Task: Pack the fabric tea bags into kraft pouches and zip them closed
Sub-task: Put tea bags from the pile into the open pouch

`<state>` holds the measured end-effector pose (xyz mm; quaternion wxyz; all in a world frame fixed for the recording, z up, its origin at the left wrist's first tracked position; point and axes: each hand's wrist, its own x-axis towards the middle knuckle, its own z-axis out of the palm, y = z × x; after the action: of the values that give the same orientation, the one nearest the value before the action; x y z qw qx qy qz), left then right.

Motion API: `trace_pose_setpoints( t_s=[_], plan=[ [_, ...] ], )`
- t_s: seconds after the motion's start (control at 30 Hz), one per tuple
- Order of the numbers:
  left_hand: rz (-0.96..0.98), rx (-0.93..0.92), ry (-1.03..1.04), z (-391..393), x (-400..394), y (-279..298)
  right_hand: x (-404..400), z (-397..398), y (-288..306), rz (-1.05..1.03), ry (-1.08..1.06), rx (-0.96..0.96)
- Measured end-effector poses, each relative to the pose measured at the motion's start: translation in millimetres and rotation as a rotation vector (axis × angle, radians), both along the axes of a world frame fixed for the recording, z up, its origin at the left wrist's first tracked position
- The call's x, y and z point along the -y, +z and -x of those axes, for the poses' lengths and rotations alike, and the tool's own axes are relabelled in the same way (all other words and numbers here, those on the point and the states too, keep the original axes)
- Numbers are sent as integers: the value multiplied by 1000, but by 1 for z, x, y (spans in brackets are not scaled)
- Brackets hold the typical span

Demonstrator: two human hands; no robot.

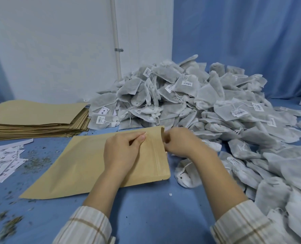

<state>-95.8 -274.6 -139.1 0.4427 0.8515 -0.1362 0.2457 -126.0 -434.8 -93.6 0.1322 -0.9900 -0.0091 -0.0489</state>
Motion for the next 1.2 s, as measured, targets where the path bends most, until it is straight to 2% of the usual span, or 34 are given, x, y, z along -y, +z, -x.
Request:
trace_pose_setpoints(
  t_s=[0.03, 0.13, 0.17, 0.27, 0.37, 0.43, 0.57, 0.63, 0.7, 0.73, 0.77, 0.83, 0.9, 1.0, 1.13, 1.2],
  plan=[
    [2, -8, 9, 0, -1, 0, 9, 2, 4, 63, -55, -74],
    [-10, -20, 28, -1, -2, -1, 21, 13, 14, 295, -96, -621],
    [-15, -19, 33, -1, -3, -1, 20, 15, 15, 348, -72, -712],
    [-8, -24, 36, -1, -5, -1, 15, 12, 8, 401, -47, -682],
    [19, -35, 38, -2, -6, 0, 17, 7, -2, 334, -26, -536],
    [35, -35, 45, -3, -8, 1, 26, 5, -5, 224, 0, -371],
    [65, -25, 65, -5, -13, 2, 40, -4, -10, -411, -175, 218],
    [67, -20, 79, -7, -16, 2, 41, -10, -16, -928, -288, 380],
    [76, -13, 89, -8, -17, 3, 38, -14, -21, -1506, -282, 407],
    [79, -8, 95, -8, -18, 4, 36, -16, -24, -1722, -235, 402],
    [80, -2, 103, -8, -18, 4, 34, -17, -27, -1868, -197, 396],
    [90, 20, 118, -8, -18, 5, 25, -21, -36, -1988, -122, 343],
    [116, 46, 122, -7, -17, 8, 10, -21, -44, -1909, -55, 209],
    [159, 43, 139, -6, -20, 13, -6, -19, -52, -1596, -1, 144],
    [235, 12, 130, -7, -22, 18, -2, -15, -49, -880, -75, 387],
    [221, 14, 103, -5, -19, 17, -7, -13, -47, -766, -14, 425]
  ],
)
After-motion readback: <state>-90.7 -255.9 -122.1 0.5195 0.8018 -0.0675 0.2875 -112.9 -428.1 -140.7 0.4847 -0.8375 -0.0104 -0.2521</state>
